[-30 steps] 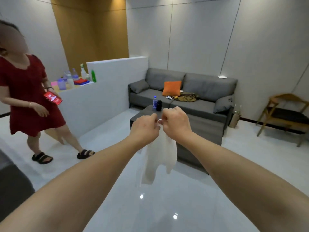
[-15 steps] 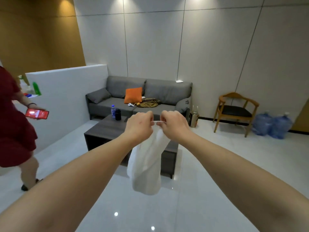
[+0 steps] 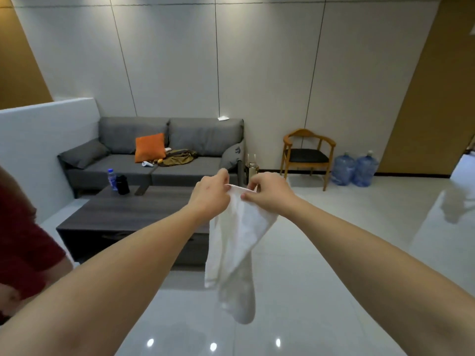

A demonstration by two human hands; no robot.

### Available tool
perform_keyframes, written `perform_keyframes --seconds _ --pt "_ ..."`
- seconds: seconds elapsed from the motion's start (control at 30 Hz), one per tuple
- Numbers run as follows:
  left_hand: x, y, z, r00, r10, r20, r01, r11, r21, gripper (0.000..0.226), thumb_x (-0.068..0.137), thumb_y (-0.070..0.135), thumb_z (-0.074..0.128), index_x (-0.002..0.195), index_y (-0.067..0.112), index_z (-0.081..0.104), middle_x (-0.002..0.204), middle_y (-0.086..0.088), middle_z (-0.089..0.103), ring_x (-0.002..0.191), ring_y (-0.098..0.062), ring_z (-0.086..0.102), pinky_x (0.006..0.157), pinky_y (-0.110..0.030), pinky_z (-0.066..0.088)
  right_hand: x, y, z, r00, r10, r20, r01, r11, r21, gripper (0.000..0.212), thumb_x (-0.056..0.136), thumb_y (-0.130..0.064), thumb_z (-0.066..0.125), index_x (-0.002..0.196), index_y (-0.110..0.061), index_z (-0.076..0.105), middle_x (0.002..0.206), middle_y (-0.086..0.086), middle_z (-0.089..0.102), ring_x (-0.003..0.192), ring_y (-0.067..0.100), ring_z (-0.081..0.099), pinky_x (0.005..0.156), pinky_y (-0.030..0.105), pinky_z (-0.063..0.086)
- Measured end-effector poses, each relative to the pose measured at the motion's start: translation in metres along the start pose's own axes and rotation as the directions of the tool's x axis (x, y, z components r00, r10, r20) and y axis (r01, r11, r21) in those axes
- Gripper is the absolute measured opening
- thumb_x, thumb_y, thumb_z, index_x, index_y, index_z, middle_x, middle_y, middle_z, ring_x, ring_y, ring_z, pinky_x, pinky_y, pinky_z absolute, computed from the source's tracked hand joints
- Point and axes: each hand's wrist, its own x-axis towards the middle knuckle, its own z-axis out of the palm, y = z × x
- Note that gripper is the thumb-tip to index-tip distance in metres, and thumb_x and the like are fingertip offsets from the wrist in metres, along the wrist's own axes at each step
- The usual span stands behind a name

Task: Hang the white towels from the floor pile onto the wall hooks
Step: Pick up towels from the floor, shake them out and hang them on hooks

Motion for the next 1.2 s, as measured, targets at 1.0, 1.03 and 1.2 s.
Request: perform_keyframes --seconds 1.0,1.03,1.2 --pt "0.115 -0.032 0.032 0.978 -0.135 0.161 0.138 0.99 -0.013 0.024 0.093 0.036 0.057 0.07 0.029 0.056 0.075 0.003 0.059 0.068 -0.011 0.052 0.051 -0.025 0.033 0.088 0.08 -0.007 0.988 0.056 -0.147 -0.044 0.995 0.085 0.028 0.082 -0.054 0.059 0.078 -0.028 0.068 0.082 -0.011 0.066 0.082 0.014 0.06 0.072 0.039 0.052" --pt "0.12 -0.034 0.032 0.981 -0.146 0.13 0.153 0.987 -0.048 0.027 0.094 0.037 0.055 0.068 0.029 0.056 0.074 0.003 0.059 0.068 -0.011 0.052 0.05 -0.025 0.032 0.095 0.082 -0.007 0.99 0.048 -0.135 -0.036 0.995 0.095 0.036 0.079 -0.06 0.058 0.076 -0.026 0.067 0.077 -0.01 0.066 0.078 0.013 0.06 0.069 0.039 0.051" --pt "0.166 -0.038 0.029 0.993 -0.109 0.054 0.118 0.971 -0.206 0.021 0.093 0.035 0.057 0.078 0.028 0.069 0.081 0.002 0.066 0.082 -0.017 0.058 0.065 -0.031 0.044 0.137 0.084 0.003 0.999 0.023 0.044 -0.027 0.996 0.085 0.049 0.063 -0.068 0.073 0.082 -0.023 0.07 0.077 -0.006 0.067 0.076 0.015 0.063 0.071 0.04 0.052"
